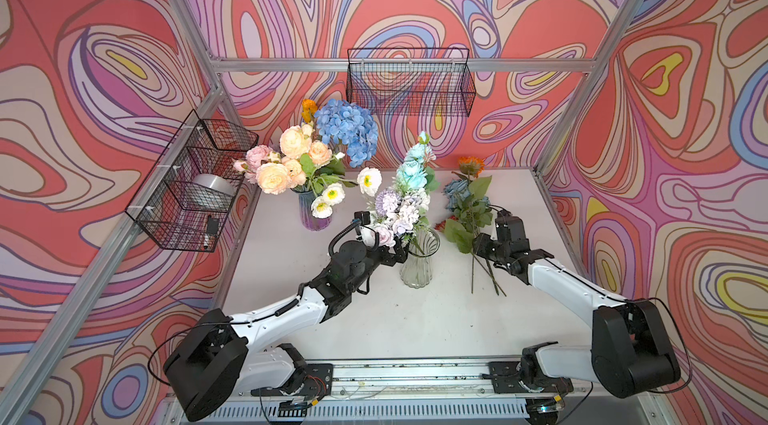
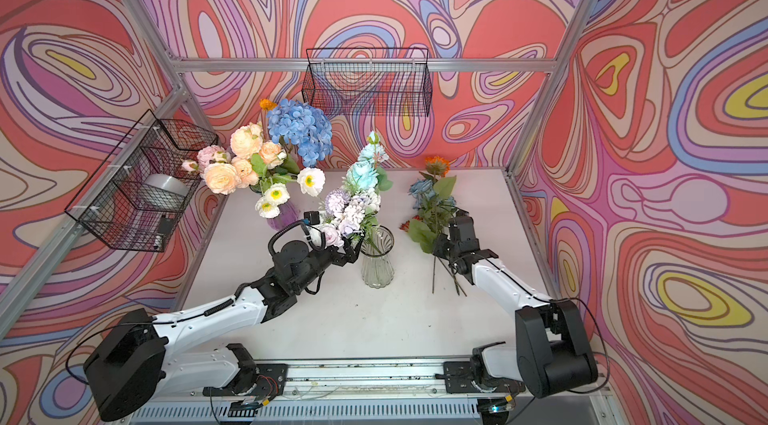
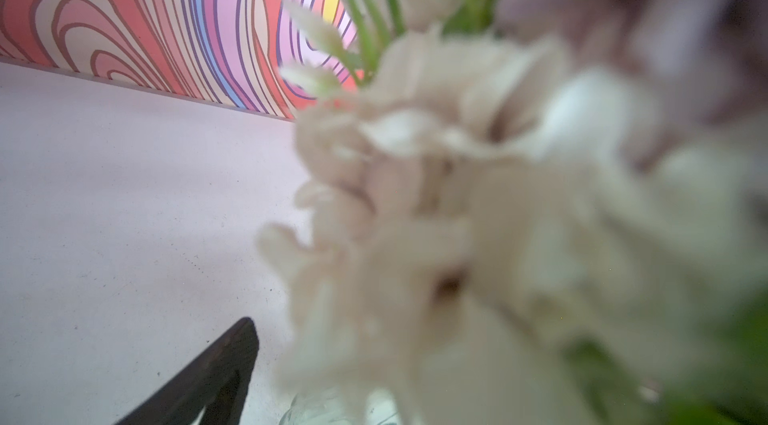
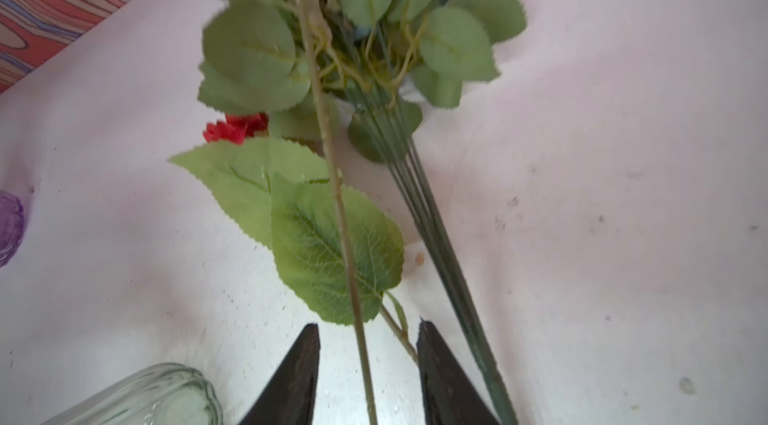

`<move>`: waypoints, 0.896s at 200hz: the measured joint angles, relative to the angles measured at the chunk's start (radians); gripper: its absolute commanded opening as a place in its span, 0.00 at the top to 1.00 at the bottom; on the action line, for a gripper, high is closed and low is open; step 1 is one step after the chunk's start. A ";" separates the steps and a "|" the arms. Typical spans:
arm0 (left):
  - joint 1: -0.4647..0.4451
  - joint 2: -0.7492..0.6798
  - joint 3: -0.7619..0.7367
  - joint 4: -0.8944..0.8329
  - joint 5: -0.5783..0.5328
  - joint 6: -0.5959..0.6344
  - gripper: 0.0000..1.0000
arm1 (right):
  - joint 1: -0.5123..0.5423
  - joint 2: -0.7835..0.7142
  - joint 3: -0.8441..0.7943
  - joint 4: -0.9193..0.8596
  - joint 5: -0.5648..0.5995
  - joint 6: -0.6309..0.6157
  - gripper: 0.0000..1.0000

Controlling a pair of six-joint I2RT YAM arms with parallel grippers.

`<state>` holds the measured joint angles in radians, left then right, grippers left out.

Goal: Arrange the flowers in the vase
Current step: 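Pull the orange gerbera stem out of the pile with the right gripper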

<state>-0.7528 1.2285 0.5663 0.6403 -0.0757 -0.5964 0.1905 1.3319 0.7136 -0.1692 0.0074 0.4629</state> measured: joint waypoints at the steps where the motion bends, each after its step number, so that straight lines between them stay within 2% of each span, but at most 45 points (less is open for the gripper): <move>1: 0.000 0.000 0.000 0.000 0.000 0.000 0.00 | 0.000 0.000 0.002 0.000 0.002 -0.001 0.59; 52: 0.000 -0.012 -0.002 -0.001 -0.004 0.000 0.00 | 0.000 0.094 0.029 0.044 -0.013 -0.016 0.60; 105: 0.000 -0.018 -0.002 -0.002 -0.005 0.001 0.00 | 0.000 0.178 0.029 0.143 -0.037 -0.013 0.71; 117: 0.000 -0.019 -0.002 -0.002 -0.005 0.001 0.00 | 0.000 0.201 0.030 0.162 -0.033 -0.016 0.75; 144: 0.000 -0.023 -0.002 -0.003 -0.005 0.001 0.00 | 0.000 0.245 0.044 0.180 -0.011 -0.033 1.00; 179: 0.000 -0.025 -0.002 -0.005 -0.011 0.001 0.00 | 0.000 0.227 0.047 0.194 0.006 -0.055 1.00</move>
<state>-0.7528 1.2037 0.5648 0.6350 -0.0872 -0.5953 0.1905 1.5589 0.7605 0.0250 0.0139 0.4084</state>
